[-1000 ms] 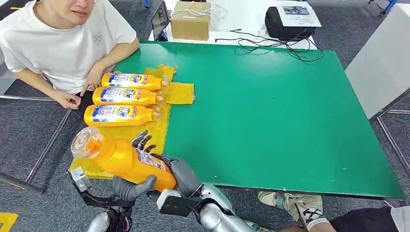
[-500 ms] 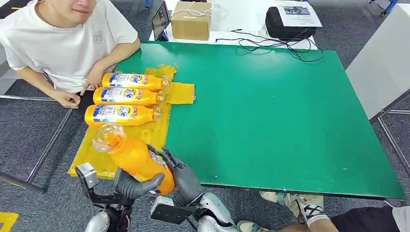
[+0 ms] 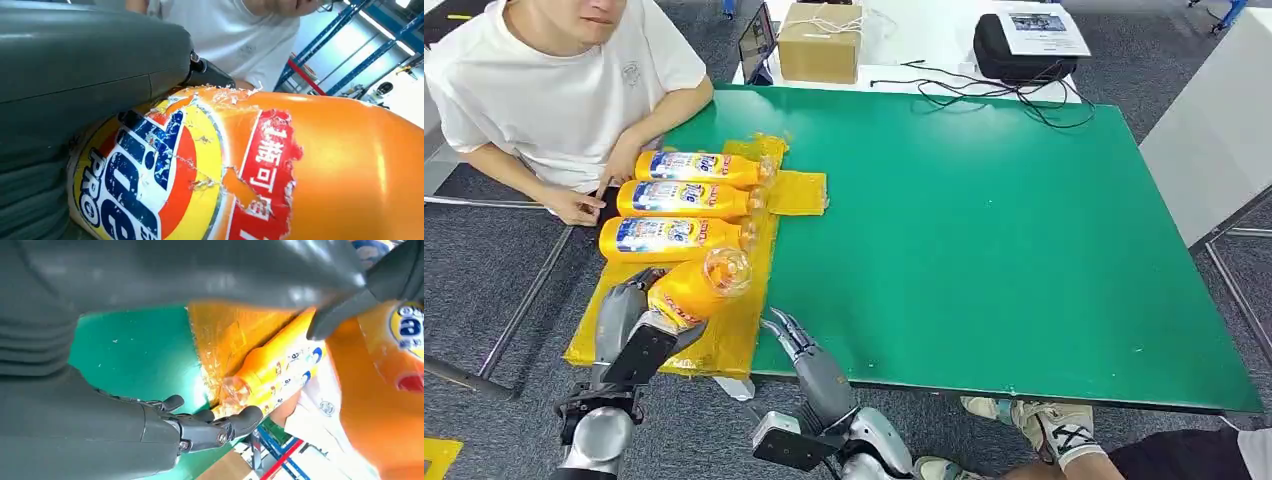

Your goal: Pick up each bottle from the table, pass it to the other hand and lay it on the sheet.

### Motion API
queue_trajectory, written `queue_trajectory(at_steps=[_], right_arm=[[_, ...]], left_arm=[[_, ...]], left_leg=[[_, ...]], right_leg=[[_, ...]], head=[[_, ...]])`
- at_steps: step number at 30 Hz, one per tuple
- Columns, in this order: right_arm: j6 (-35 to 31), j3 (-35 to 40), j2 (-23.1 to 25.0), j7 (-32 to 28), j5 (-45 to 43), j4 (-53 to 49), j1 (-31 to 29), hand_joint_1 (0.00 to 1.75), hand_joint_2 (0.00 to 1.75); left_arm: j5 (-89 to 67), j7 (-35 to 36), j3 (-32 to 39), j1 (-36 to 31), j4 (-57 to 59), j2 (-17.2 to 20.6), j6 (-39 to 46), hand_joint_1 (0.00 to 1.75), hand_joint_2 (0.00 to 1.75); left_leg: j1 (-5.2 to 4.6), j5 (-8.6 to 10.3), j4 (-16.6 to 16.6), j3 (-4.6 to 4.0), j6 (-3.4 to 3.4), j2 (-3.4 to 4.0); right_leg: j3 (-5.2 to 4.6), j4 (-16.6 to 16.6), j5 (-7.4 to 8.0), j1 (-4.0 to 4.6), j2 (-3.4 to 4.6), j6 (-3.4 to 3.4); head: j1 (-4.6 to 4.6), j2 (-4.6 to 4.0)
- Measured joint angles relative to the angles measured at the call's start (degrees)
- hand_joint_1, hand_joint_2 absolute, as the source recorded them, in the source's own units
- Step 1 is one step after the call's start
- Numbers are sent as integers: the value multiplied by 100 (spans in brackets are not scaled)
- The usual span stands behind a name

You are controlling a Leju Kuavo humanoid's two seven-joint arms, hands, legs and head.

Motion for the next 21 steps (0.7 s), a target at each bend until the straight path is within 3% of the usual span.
queue_trajectory(at_steps=[21], right_arm=[[15,-138,-13,-37,31,-87,72,0,0]], left_arm=[[-158,2,94,-63,133,148,44,175,175]], left_leg=[[-2,0,0,-1,0,0]], right_leg=[[0,-1,0,-1,0,0]], head=[[0,0]])
